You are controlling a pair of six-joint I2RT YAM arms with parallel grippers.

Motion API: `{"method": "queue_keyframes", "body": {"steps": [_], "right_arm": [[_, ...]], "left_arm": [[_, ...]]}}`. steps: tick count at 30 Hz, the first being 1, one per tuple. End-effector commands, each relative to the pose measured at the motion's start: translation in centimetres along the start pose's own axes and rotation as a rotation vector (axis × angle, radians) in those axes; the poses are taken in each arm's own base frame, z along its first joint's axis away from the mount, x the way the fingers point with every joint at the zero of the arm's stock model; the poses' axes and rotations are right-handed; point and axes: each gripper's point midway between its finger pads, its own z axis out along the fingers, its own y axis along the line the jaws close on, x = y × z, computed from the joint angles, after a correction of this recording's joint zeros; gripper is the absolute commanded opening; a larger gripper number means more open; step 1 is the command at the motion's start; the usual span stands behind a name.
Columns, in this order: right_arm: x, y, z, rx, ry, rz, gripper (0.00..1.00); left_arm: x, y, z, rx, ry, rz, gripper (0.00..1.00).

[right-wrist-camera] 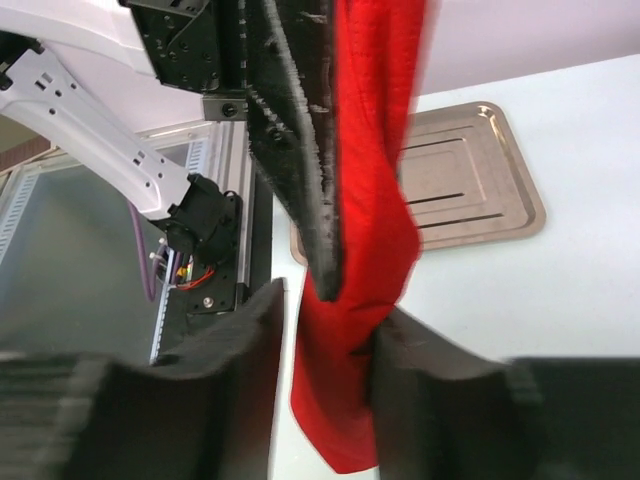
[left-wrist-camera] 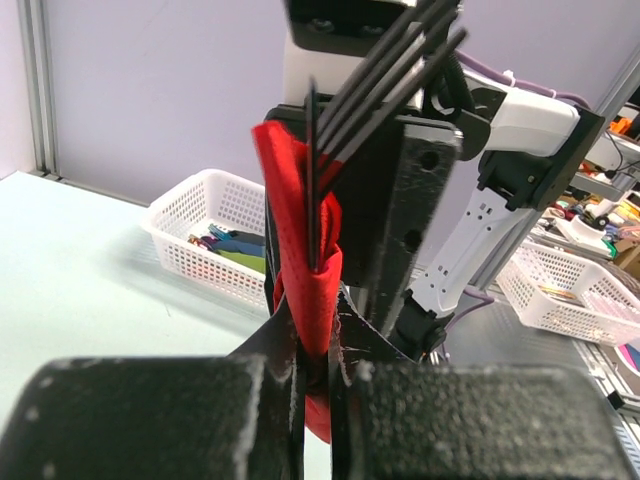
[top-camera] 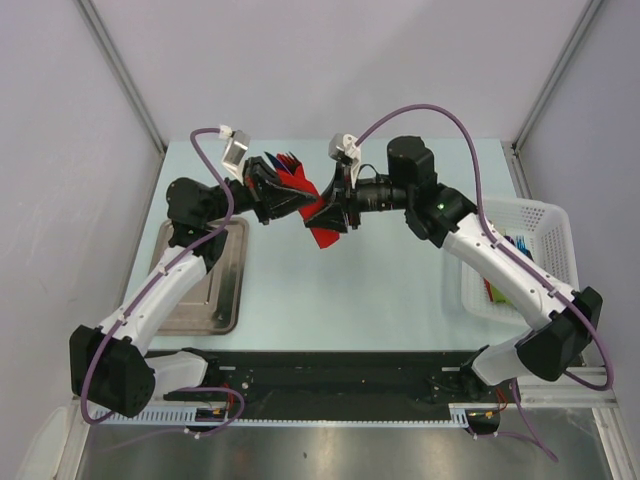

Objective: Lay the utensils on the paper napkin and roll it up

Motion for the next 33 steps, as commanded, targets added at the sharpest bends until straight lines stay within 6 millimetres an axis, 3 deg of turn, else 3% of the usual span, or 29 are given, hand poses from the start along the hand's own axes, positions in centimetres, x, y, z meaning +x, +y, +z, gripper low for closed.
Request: {"method": "queue_keyframes", "body": {"steps": [1, 4, 5, 7, 8, 11, 15, 20, 33], "right_arm": [[-0.9, 1.1, 0.6, -0.065, -0.036, 0.023, 0.31], [-1.2, 0.4, 0.6, -0.049, -0.05, 0.054, 0.12], [-1.3, 0.2, 0.6, -0.04, -0.053, 0.066, 0.0], [-1.8, -0.6, 0.6, -0.012, -0.069, 0.085, 0.0], [-1.9, -0.6, 0.6, -0.008, -0.073, 0.092, 0.0], [-2.7, -1.3, 0.4, 0.012, -0.101, 0.105, 0.0], [-4.0, -2.2, 0.0, 0.039, -0.15, 0.151, 0.0], [-6.1, -3.2, -0.5, 0.031, -0.236, 0.195, 0.0], [-7.6, -1.9, -0.2, -0.093, -0.267, 0.211, 0.0]], "left_arm": [[-3.7, -1.1, 0.2, -0.003, -0.105, 0.112, 0.0], [-3.5, -1.1, 0.1, -0.006, -0.103, 0.109, 0.0], [-3.5, -1.2, 0.0, -0.007, -0.103, 0.113, 0.0], [-3.3, -0.6, -0.3, -0.036, -0.105, 0.097, 0.09], [-3.4, -0.4, -0.6, -0.05, -0.106, 0.092, 0.25], [-3.4, 1.0, -1.9, -0.12, -0.115, 0.062, 0.49], [-2.5, 2.3, -4.2, -0.203, -0.115, 0.021, 0.64], [-0.4, 1.6, -5.0, -0.177, -0.068, 0.011, 0.84], [0.2, 1.3, -2.7, -0.086, -0.075, -0.008, 0.96]]}}
